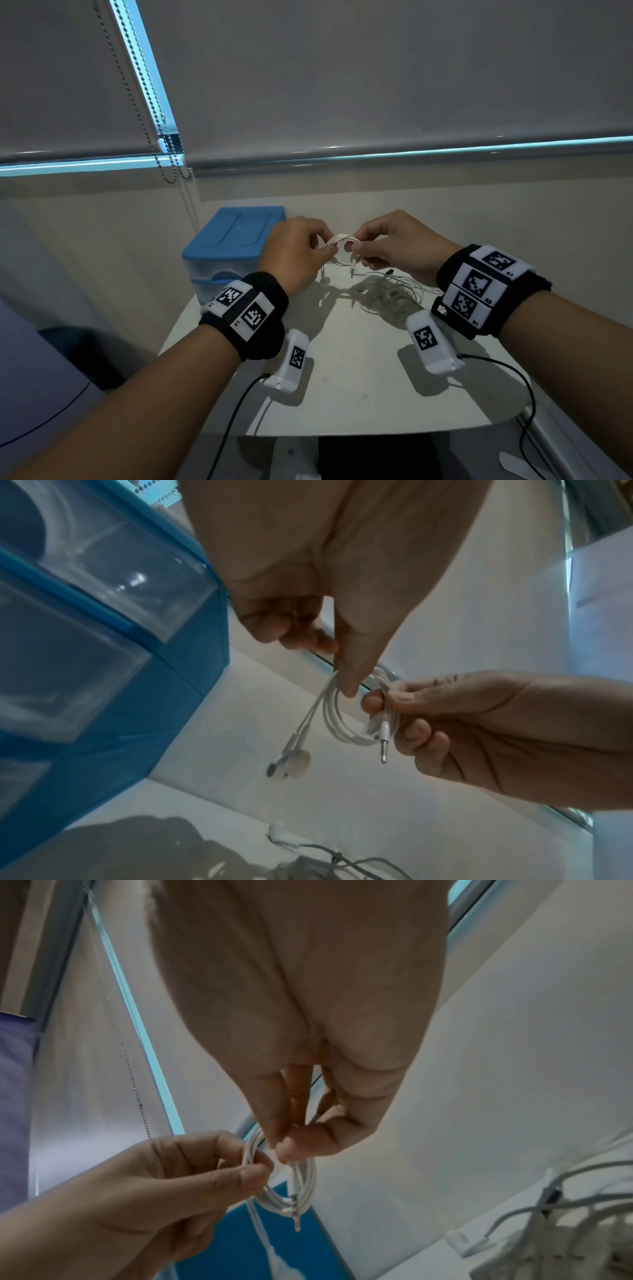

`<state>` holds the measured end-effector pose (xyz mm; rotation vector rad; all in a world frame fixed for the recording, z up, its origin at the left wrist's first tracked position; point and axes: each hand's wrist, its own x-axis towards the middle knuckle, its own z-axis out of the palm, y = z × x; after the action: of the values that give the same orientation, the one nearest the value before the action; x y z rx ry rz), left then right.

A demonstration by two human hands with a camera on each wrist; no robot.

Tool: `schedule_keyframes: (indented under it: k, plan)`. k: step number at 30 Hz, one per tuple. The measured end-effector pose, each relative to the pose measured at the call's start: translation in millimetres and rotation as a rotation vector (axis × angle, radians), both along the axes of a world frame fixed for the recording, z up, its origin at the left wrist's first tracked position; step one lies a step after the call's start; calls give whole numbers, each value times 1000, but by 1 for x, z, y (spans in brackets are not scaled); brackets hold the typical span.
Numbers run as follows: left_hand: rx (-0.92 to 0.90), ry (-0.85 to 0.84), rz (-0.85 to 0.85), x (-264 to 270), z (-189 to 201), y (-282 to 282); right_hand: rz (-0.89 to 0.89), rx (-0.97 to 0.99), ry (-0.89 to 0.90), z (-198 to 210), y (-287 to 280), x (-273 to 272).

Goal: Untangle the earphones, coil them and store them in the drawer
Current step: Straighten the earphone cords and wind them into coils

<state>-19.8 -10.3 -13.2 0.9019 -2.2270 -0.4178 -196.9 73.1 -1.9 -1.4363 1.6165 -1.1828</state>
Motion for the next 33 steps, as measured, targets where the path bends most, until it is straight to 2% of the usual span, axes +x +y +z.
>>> schedule_keyframes:
  k: [4,11,16,21,26,30,33]
  plan:
    - [122,1,-30,-5,0,-5,-5,-3,-18,-10,-10,-4]
    - [318,-40,-26,2,-12,-4,-21,-26,311,-24,-20,-3]
    - [396,-237,-46,14,-33,4,66,60,454,-44,-16,3]
    - [349,-522,-103,19,-39,12,188,127,634,-57,-11,18]
    - [427,-642,-132,23,-32,14,198,197,622,-53,-4,23]
    - [602,-553,-142,25,-28,16,191,220,594,-50,1,24]
    - [660,-516,-144,26,-29,17,186,242,545,-48,1,21]
